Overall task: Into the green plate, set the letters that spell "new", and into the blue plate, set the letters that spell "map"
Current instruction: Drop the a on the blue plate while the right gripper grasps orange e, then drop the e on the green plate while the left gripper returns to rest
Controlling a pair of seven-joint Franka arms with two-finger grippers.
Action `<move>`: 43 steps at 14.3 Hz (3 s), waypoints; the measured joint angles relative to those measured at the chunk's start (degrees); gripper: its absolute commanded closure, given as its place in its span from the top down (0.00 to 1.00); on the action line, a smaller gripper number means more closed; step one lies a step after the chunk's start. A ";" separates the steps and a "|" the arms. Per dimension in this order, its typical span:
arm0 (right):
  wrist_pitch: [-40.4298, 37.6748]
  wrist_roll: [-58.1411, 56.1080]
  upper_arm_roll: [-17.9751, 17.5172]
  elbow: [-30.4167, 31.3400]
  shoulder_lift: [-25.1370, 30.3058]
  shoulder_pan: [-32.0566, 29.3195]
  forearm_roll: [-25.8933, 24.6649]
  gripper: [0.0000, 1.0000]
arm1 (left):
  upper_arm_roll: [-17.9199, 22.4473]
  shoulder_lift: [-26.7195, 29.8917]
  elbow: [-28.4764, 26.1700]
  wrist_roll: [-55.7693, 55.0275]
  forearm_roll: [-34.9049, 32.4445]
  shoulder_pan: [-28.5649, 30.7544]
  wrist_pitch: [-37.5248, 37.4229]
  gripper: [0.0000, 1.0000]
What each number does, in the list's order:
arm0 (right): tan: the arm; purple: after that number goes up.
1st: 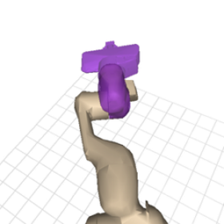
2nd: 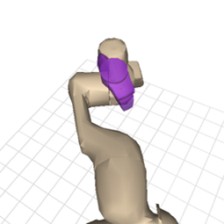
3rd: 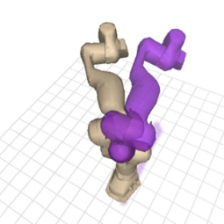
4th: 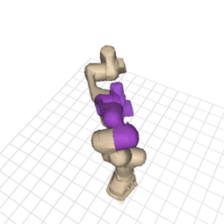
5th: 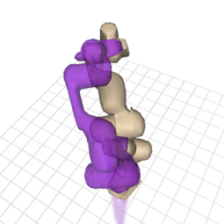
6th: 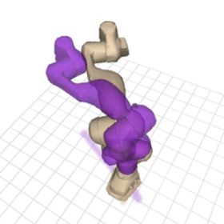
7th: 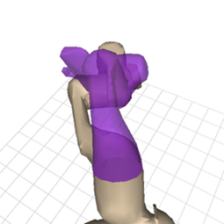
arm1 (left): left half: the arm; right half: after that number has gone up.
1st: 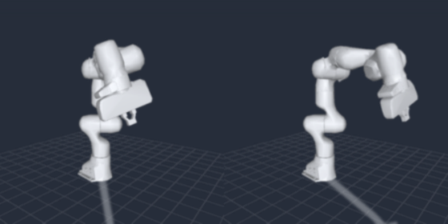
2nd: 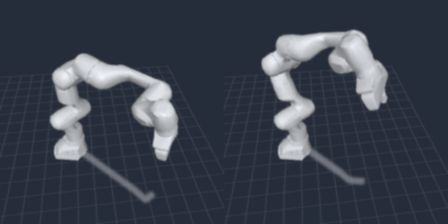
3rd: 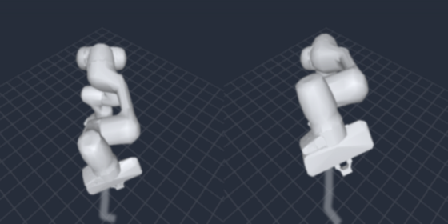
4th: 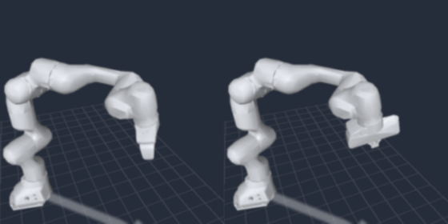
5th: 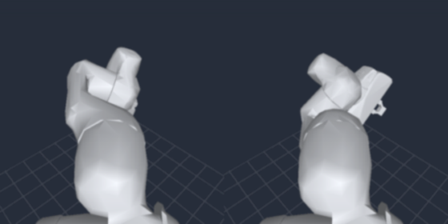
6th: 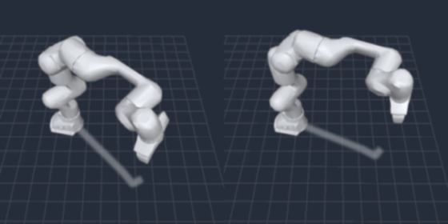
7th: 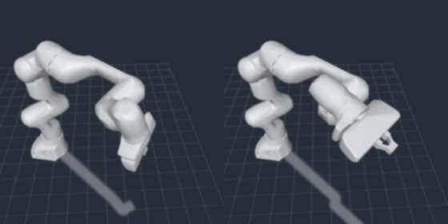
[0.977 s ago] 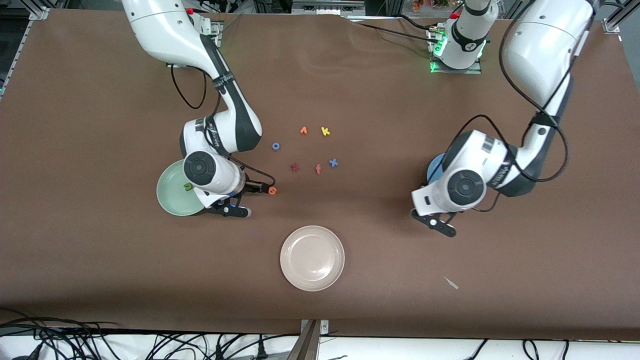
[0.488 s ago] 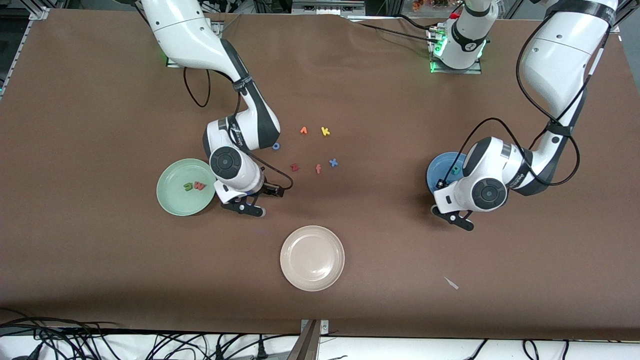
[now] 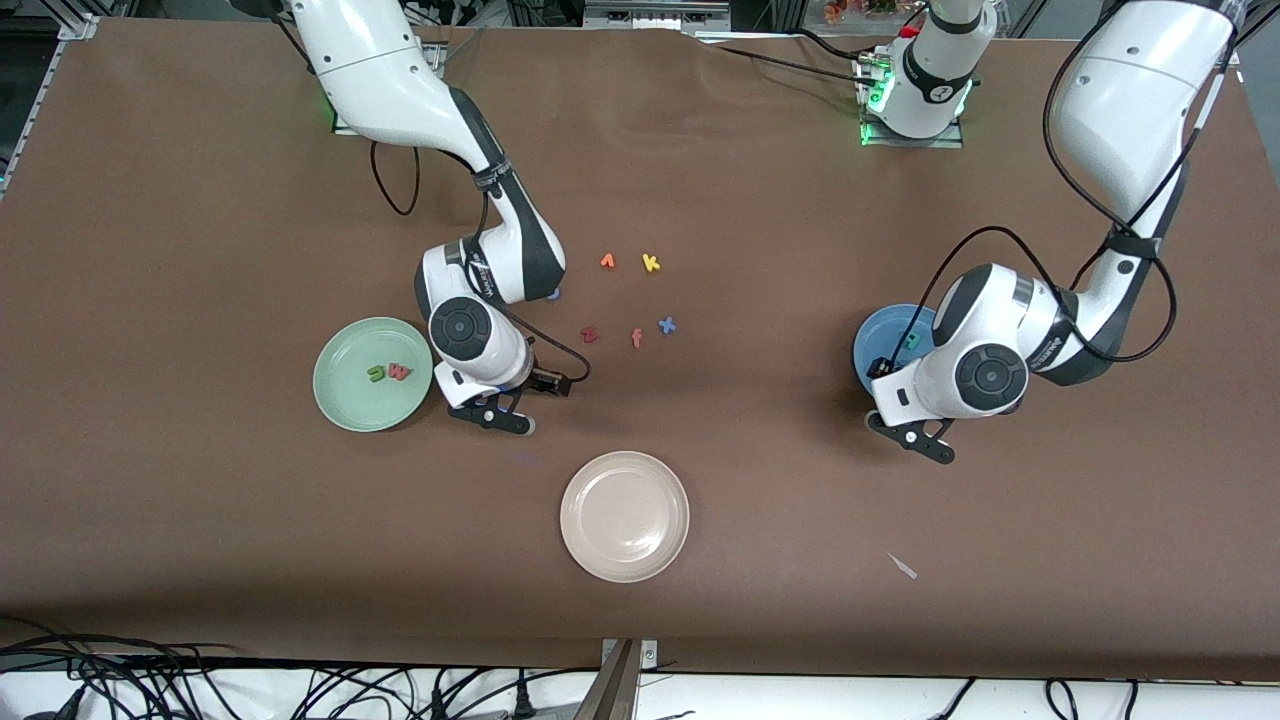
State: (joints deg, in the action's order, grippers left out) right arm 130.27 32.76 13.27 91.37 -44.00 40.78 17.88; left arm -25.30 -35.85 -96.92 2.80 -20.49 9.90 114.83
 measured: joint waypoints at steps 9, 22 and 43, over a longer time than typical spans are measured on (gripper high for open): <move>1.97 0.04 -0.71 -0.35 -1.07 0.02 0.00 0.41 | -1.97 5.35 21.25 -0.11 2.90 -0.04 -23.40 1.00; 2.12 -0.23 -1.19 -1.08 -1.12 0.19 -0.03 0.12 | 23.73 26.65 11.81 -0.12 21.42 -5.62 -21.19 1.00; -18.45 -27.33 14.45 2.59 6.08 -6.05 -0.03 1.00 | 18.27 33.83 4.61 -4.78 21.45 -7.37 -22.85 1.00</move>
State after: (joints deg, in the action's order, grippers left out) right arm 111.83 5.43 27.72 93.97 -37.92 34.73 17.85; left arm -7.04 -2.02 -92.31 -1.99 0.96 2.53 91.98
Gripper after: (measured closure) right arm 0.573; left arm 0.000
